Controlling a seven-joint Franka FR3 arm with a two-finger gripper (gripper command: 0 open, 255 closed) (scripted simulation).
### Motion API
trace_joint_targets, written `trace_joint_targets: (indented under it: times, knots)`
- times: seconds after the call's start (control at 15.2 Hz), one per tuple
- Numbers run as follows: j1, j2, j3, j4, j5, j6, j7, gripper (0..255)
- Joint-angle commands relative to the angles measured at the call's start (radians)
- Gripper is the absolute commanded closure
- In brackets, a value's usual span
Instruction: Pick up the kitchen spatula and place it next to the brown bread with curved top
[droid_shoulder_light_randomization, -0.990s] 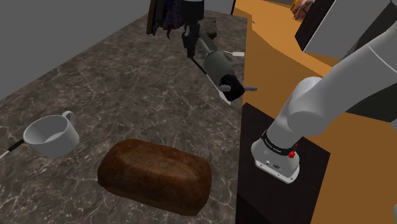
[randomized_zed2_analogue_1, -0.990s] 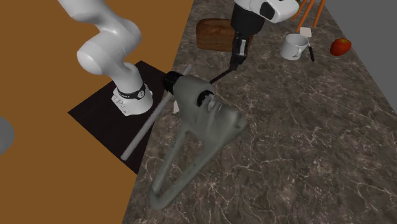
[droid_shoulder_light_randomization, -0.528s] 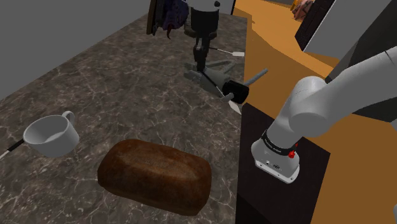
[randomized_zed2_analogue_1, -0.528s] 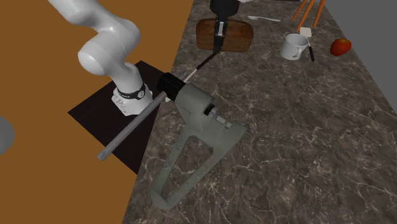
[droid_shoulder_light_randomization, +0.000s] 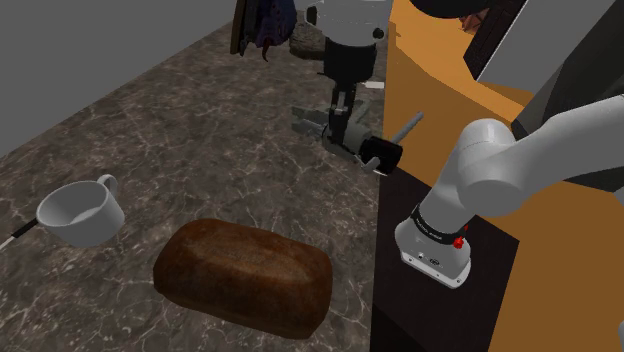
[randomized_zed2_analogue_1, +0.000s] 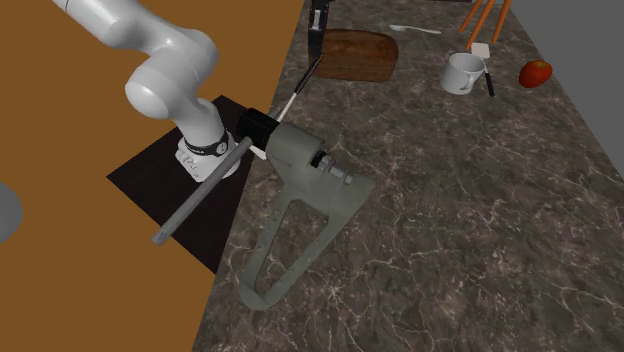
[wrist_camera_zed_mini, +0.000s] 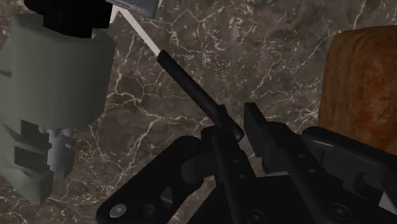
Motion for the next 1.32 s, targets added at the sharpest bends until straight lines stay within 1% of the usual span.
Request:
trace_joint_targets:
  times: [0.0,0.13,0.26,0.33,0.4,0.73,1.06,1.12,1.25]
  knots:
    - [0.026,-0.049,0.028,-0.023,0.033,-0.024,0.04,255]
    - [0.044,-0.076,0.047,-0.033,0.054,-0.037,0.067,255]
    - [0.046,-0.079,0.053,-0.061,0.059,-0.012,0.065,255]
    - [0.044,-0.073,0.05,-0.049,0.056,-0.018,0.064,255]
    - [0.044,-0.073,0.05,-0.049,0.056,-0.018,0.064,0]
    - [0.17,-0.009,-0.052,-0.201,0.034,0.17,-0.38,0]
    - [0.283,0.125,-0.148,-0.295,0.015,0.361,-0.829,0]
    - [0.298,0.149,-0.16,-0.304,0.013,0.389,-0.893,0]
    - [0.302,0.161,-0.156,-0.324,0.019,0.421,-0.894,0]
